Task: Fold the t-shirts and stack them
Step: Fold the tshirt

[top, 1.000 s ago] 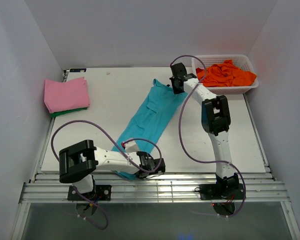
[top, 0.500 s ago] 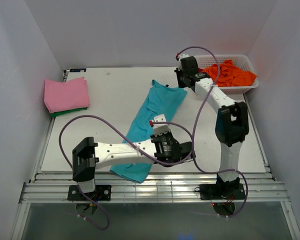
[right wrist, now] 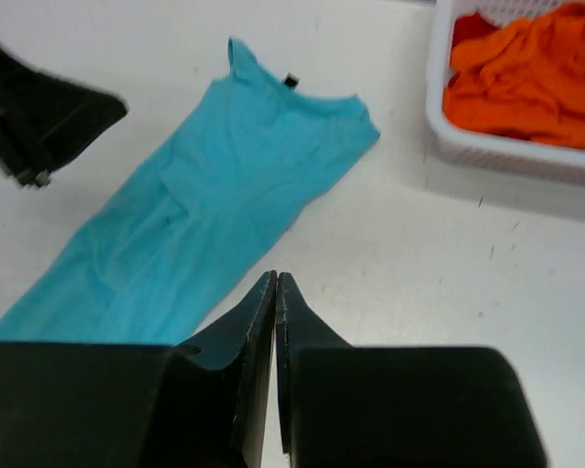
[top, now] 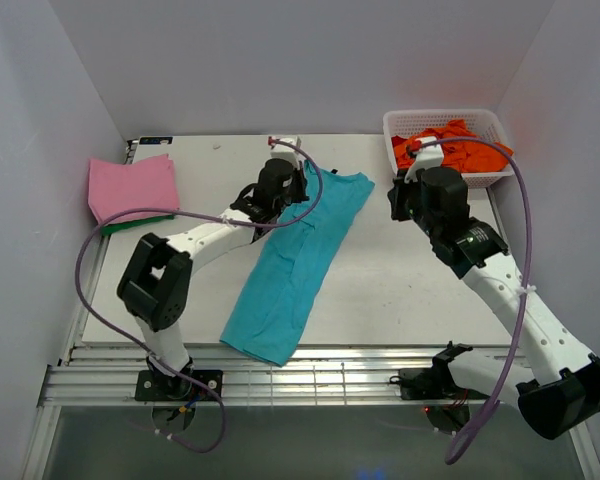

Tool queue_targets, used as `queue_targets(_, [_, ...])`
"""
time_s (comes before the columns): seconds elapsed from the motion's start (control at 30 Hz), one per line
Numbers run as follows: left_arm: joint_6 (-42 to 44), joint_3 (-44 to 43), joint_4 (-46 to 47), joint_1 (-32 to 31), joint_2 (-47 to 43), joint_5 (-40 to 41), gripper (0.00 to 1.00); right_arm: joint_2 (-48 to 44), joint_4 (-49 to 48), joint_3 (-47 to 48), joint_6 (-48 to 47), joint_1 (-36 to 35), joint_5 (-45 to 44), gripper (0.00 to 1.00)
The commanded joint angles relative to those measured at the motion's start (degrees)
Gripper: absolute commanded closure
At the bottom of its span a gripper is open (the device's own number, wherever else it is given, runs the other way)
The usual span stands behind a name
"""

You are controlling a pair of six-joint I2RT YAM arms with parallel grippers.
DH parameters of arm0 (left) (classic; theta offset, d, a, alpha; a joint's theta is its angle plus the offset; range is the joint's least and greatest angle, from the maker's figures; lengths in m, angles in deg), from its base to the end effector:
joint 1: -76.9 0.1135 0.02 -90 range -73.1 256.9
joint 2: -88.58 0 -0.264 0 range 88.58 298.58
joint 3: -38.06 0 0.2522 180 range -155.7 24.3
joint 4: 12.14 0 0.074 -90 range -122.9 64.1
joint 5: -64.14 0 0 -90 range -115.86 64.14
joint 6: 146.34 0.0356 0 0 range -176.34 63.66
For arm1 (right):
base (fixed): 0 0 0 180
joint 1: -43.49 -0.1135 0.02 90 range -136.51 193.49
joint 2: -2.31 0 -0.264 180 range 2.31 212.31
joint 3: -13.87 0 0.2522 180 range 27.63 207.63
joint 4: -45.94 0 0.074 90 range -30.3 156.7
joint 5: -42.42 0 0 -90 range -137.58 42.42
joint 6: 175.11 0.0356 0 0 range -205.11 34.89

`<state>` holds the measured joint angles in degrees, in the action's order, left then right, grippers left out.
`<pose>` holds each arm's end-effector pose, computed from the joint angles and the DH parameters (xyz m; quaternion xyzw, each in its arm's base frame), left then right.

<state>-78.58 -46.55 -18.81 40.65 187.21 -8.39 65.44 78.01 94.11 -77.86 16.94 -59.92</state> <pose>0.3332 -0.2310 0.2753 0.0134 0.8175 -0.1656 0.5514 0.2242 0.1035 0.3951 -0.0677 0.7884 0.0945 0.6041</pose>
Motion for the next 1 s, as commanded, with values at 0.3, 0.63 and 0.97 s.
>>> queue_targets(0.3, [4.14,-8.25,6.53,3.73,14.66,-34.41,1.0,-10.04,7.18,-10.66,6.11,-4.92,-5.33,0.92])
queue_targets(0.63, [4.84,-16.49,0.21,3.82,26.25,-37.08,1.0,-11.72,7.97,-12.78,9.98,-8.7,-6.29,0.92])
queue_targets(0.97, [6.42,-26.88,-10.77,3.91,37.59,-33.3,1.0,-10.14,9.64,-11.72,12.62,-14.5,-11.13,0.92])
